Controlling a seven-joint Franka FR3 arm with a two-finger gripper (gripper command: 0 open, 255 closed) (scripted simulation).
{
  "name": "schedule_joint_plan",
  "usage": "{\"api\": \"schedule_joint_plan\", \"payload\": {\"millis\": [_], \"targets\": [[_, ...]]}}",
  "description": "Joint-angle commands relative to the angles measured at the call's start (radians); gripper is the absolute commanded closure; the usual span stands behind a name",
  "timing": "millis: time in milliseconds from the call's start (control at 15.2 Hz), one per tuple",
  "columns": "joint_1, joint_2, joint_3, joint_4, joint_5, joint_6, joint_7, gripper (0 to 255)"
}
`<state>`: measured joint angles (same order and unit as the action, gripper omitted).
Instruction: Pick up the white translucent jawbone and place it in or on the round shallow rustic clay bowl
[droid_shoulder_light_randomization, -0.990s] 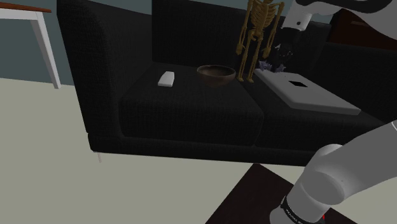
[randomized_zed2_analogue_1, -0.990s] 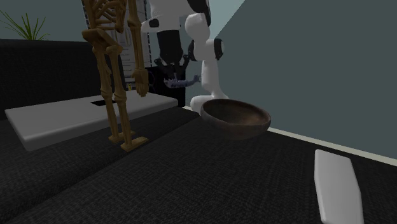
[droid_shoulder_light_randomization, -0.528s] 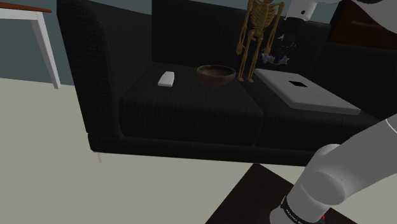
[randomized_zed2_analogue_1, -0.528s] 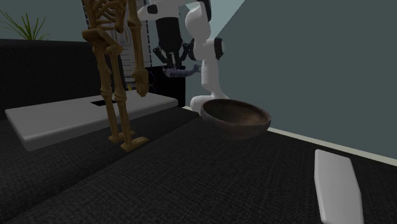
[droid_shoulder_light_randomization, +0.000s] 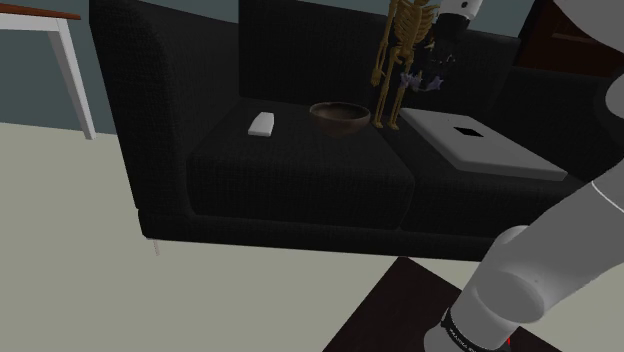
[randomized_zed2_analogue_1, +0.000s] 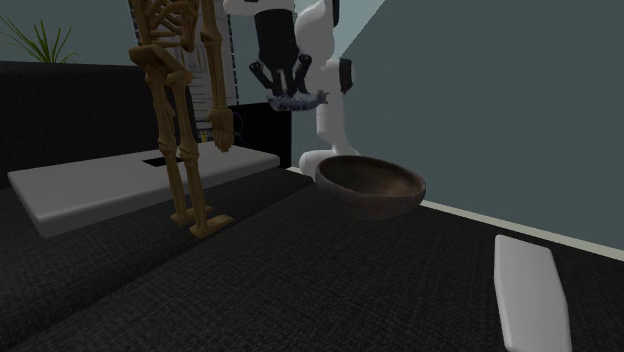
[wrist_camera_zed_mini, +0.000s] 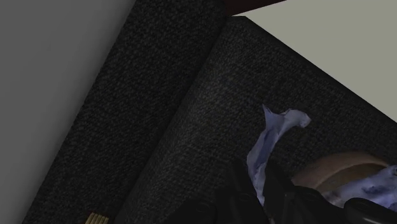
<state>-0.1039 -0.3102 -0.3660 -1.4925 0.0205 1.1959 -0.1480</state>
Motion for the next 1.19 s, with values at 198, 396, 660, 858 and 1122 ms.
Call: {"api": "schedule_joint_plan", "payload": {"millis": [198, 396, 660, 858, 1122], "targets": [[0.037, 0.087, 0.056, 0.070, 0.045, 0.020, 0.100, 255], [0.059, 0.152, 0.083, 0.130, 0.069, 0.027, 0.153, 255], [0.087, 0.256, 0.113, 0.240, 0.101, 0.025, 0.220, 255], [0.096, 0.259, 0.124, 0.210, 0.100, 0.059, 0.236, 255], [0.100, 0.216, 0.131, 0.099, 0.088, 0.129, 0.236, 255]]}}
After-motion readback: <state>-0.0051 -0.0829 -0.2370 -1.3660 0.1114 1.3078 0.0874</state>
